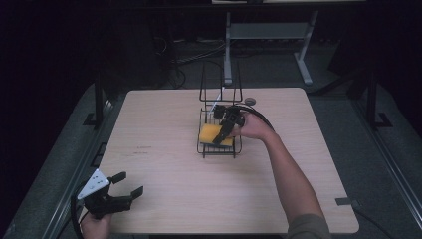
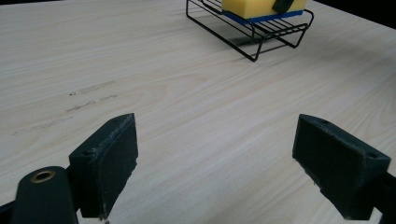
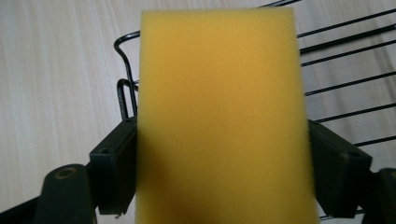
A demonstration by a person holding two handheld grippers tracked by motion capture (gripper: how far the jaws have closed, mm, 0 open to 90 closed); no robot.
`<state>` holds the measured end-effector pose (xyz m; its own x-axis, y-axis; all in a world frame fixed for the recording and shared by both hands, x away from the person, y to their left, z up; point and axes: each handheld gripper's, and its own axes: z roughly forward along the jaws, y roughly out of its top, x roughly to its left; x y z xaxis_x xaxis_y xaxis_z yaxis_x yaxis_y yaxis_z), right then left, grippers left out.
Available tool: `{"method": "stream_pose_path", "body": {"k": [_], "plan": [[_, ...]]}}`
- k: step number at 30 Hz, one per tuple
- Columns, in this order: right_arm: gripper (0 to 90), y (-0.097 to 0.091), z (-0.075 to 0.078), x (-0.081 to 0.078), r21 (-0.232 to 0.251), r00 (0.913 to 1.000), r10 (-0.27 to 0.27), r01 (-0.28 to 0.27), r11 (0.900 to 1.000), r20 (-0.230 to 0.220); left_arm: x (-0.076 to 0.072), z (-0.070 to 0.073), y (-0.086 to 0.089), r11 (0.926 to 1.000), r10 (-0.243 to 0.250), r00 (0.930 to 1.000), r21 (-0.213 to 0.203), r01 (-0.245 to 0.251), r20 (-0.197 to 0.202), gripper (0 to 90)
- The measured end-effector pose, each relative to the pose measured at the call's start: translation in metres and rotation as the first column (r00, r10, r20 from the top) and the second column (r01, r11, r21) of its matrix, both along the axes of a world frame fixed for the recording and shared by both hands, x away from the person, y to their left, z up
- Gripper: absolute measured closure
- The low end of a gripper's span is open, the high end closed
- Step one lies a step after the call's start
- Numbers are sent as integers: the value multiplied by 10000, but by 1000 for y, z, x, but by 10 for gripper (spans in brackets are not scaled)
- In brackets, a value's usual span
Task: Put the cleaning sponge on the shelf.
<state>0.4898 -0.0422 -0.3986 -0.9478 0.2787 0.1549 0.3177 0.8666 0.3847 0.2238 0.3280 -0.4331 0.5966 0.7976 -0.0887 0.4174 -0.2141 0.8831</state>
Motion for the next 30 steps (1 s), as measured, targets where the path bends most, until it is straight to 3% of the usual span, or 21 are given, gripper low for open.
{"method": "stream_pose_path", "body": {"k": [11,30], "plan": [[212,0,-4,1,-251,9997,-76,82,9997,245,-1,0,1,10000,28,10000,5,-28,-21,134],[176,0,1,-3,-40,9992,-196,198,9998,345,-1,0,-1,10000,-21,10000,36,21,-27,134]]}}
